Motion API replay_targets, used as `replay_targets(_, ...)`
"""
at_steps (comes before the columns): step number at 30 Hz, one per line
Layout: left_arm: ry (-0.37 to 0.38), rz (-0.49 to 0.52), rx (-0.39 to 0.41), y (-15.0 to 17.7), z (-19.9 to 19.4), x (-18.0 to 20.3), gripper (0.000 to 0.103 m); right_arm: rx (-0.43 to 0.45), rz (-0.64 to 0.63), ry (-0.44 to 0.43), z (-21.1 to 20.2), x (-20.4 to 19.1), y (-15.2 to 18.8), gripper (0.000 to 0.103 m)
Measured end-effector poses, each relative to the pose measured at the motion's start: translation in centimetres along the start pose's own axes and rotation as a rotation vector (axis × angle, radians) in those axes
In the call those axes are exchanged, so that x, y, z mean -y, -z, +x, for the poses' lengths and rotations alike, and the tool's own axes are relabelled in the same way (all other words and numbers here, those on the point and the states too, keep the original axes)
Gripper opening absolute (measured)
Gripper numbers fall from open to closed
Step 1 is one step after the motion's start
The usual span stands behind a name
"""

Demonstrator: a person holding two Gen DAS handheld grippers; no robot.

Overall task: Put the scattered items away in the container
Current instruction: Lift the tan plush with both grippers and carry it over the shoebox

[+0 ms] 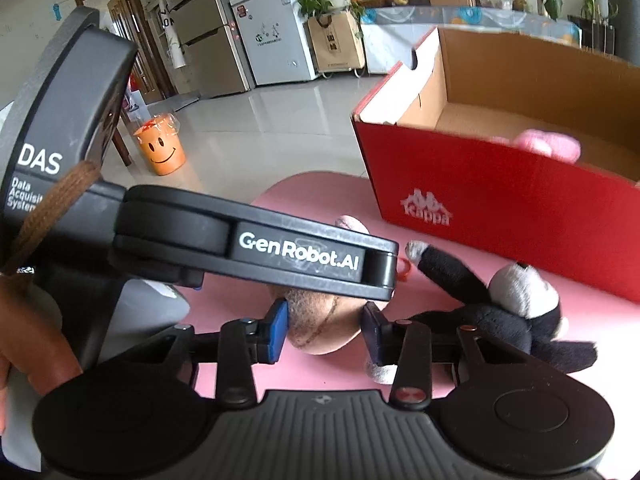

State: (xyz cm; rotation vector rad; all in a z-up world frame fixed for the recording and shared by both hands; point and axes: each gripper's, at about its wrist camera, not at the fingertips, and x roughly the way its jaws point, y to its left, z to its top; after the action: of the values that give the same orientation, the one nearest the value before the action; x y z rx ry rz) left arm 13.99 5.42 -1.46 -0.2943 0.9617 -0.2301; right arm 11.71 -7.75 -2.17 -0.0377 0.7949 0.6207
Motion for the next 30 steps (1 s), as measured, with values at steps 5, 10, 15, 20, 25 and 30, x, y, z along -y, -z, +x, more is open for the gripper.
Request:
replay_targets(5, 0.004, 0.020, 0.054, -0.3, -2.9, 1.6, 0.084, 0.039, -0.022, 0.022, -2.6, -0.7, -1.0, 0.041)
replay_targets(10, -0.003, 0.054, 0.099, -1.1, -5.6, 3.4, 0.084, 0.078, -0.042, 0.046, -5.4, -1.4, -2.1, 0.041)
replay_targets(15, 0.013, 0.077, 0.153, -2.8, -7.4, 6.1, 0.084, 0.122, -0.066, 0.076, -8.1, -1.7, -3.4, 0.041)
replay_targets(20, 0.029, 0.094, 0.211, -4.9, -8.3, 8.5, 0.084, 0.204, -0.077, 0.105, -10.4, -1.2, -5.1, 0.040)
replay_targets(25, 0.054, 0.118, 0.240, -7.1, -8.4, 10.0, 0.084, 0.262, -0.091, 0.128, -11.1, -0.4, -6.9, 0.040)
replay_targets(30, 0.080, 0.134, 0.259, -9.1, -8.1, 11.1, 0.084, 0.296, -0.108, 0.140, -11.5, 0.5, -8.3, 0.040)
